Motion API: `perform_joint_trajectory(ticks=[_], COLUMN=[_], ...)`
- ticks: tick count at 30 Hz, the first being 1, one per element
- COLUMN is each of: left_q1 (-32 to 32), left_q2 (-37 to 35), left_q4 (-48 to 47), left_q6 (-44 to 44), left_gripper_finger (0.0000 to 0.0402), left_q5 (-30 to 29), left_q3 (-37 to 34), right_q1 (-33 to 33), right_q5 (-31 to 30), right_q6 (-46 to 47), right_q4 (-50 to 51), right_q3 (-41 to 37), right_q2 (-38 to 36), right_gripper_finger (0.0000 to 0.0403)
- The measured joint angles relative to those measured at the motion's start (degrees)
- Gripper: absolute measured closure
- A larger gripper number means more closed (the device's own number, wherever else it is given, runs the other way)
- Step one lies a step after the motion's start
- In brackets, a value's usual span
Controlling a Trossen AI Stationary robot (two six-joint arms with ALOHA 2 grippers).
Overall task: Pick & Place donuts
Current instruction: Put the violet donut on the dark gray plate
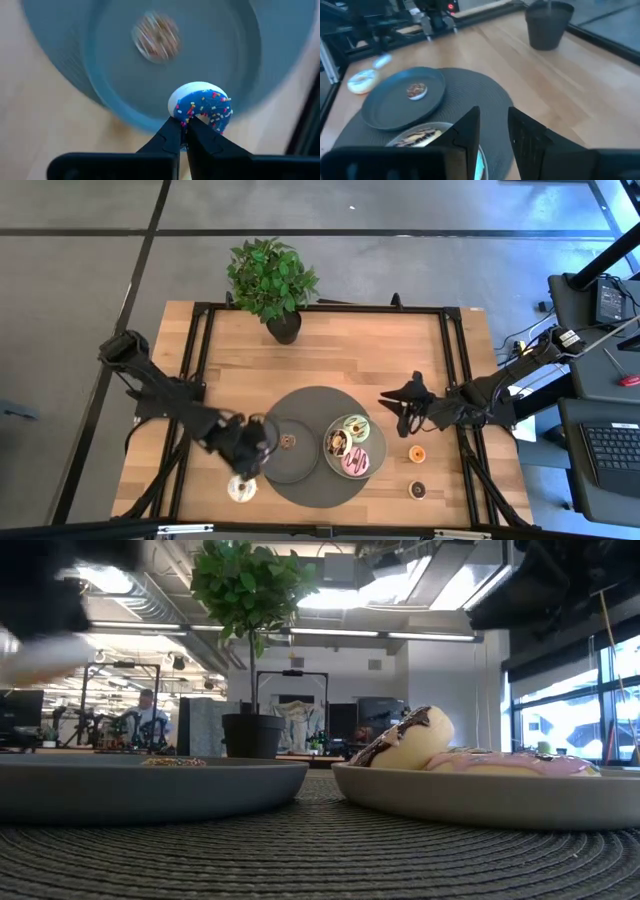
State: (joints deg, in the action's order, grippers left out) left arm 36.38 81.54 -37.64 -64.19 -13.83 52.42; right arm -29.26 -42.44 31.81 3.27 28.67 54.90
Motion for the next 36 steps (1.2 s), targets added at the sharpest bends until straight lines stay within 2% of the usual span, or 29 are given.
perform_joint_trajectory(ticks=[2,4,9,11,22,36], left_q1=[-3.54,-6.28,-10.74,-11.7,-12.6,-12.66], left_q2=[0.96,2.15,6.11,7.43,12.11,12.48], left_q4=[1.05,2.03,5.56,5.3,7.44,7.9], left_q6=[0.58,4.96,11.02,11.86,11.98,12.03], left_gripper_finger=[0.0393,0.039,0.0389,0.039,0.0383,0.0382], left_q5=[0.02,1.8,12.45,14.63,18.77,18.46], left_q3=[0.0,-0.07,-0.07,-0.07,-0.07,-0.07], right_q1=[0.0,0.0,0.0,0.0,0.0,0.0], right_q5=[0.01,0.07,1.06,1.37,1.56,1.54], right_q6=[-2.2,-2.35,-2.35,-2.42,-2.46,-2.52], right_q4=[-1.42,-1.77,-1.65,-1.66,-1.53,-1.57], right_q3=[0.0,0.0,0.0,0.0,0.0,0.0], right_q2=[0.0,0.0,-0.01,0.0,0.02,0.02], right_gripper_finger=[0.0299,0.0299,0.0299,0.0299,0.0299,0.0299])
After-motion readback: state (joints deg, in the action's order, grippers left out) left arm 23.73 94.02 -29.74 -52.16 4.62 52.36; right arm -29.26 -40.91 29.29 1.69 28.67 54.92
